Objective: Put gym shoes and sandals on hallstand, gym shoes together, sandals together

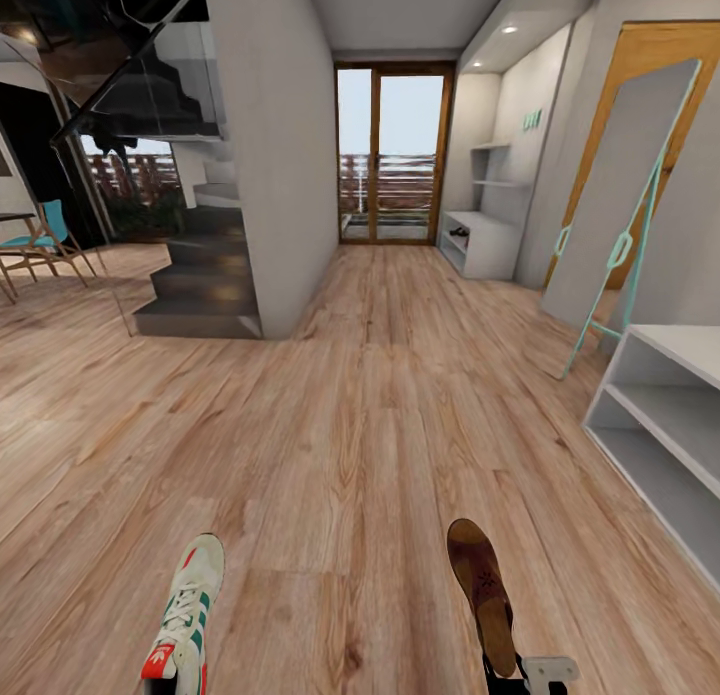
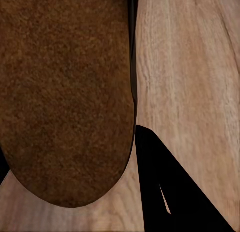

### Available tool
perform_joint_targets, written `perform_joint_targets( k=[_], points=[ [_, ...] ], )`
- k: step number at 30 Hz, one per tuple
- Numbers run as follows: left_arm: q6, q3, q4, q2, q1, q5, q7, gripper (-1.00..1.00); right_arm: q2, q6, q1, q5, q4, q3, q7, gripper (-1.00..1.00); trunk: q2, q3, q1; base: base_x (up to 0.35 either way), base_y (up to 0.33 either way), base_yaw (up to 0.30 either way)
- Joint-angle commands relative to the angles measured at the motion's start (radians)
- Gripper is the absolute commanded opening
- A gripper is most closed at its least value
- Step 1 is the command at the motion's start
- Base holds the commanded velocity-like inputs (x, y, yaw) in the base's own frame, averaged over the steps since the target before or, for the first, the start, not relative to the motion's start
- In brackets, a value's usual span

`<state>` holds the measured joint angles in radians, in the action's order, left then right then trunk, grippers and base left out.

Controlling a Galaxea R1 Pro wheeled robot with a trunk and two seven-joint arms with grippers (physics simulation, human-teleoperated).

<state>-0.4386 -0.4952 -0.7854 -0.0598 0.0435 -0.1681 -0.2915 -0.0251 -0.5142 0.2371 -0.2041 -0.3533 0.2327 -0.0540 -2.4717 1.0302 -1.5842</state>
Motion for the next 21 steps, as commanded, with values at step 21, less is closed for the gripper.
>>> perform_joint_targets(
  k=[21],
  points=[
    [-0.003, -0.006, -0.002, -0.002, -0.001, -0.009, -0.005, -1.00, -0.001, -0.047, 0.001, -0.005, 0.001, 0.008, -0.008, -1.00, 0.000, 0.001, 0.000, 0.338, 0.000, 0.000]
  ],
)
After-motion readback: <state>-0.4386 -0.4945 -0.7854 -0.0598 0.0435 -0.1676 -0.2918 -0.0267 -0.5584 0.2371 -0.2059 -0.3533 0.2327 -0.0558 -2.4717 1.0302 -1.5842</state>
